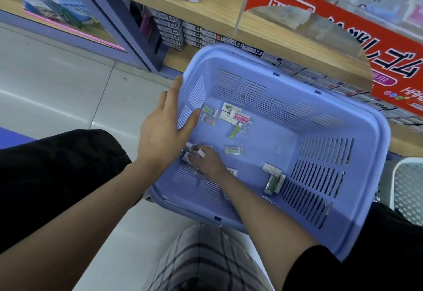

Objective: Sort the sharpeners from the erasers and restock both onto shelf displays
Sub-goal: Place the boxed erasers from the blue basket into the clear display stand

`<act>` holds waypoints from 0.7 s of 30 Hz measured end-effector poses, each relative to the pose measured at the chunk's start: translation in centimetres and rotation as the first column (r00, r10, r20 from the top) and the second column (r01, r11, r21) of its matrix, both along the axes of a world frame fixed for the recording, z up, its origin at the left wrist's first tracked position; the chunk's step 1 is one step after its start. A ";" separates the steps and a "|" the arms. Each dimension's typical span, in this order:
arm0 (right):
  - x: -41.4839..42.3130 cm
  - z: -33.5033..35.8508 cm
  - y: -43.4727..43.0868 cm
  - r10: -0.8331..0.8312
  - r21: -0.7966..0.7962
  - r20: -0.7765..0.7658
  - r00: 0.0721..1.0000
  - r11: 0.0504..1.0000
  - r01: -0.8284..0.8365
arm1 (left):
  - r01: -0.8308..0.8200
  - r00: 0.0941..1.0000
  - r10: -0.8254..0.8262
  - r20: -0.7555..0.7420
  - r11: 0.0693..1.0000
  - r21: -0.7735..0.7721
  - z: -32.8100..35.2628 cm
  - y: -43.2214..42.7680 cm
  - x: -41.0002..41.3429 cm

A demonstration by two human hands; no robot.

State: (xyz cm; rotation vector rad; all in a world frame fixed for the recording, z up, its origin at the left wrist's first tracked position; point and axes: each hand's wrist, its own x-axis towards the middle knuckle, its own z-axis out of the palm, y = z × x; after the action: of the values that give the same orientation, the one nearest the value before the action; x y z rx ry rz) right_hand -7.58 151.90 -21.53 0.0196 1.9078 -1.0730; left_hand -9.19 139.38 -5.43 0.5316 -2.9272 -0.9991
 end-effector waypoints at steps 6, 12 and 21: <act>-0.8 3.0 2.1 -0.206 -0.056 0.089 0.975 0.976 0.211 | 0.019 1.000 -0.019 0.007 1.000 -0.005 0.4 0.0 -0.1; -3.4 11.7 7.1 -0.408 -0.221 0.302 0.861 0.849 0.480 | 0.315 0.928 -0.333 -0.165 0.941 -0.126 2.2 1.1 0.7; -5.5 26.5 11.4 -0.186 -0.366 0.150 0.971 0.902 0.229 | 0.422 0.907 -0.390 -0.161 0.825 0.376 9.6 5.0 -0.5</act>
State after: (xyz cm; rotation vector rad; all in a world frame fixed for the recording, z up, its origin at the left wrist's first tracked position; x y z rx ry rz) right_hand -13.08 163.30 4.96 0.0630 1.5938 -1.5439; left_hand -9.72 144.35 4.21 -0.1589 -2.8230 -1.6465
